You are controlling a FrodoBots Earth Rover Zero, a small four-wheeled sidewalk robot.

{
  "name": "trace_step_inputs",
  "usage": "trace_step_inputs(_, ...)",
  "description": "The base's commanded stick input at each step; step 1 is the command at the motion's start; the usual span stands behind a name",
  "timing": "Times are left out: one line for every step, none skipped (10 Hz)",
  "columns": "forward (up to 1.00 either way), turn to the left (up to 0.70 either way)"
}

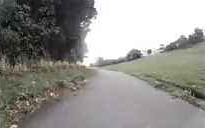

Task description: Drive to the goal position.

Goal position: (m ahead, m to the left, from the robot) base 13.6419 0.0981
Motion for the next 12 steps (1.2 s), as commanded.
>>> trace_step_inputs(1.00,-0.02)
trace_step_inputs(1.00,-0.01)
trace_step_inputs(1.00,-0.03)
trace_step_inputs(1.00,-0.05)
trace_step_inputs(1.00,-0.07)
trace_step_inputs(1.00,-0.06)
trace_step_inputs(1.00,-0.08)
trace_step_inputs(1.00,-0.20)
trace_step_inputs(1.00,-0.20)
trace_step_inputs(1.00,-0.04)
trace_step_inputs(1.00,-0.02)
trace_step_inputs(1.00,0.00)
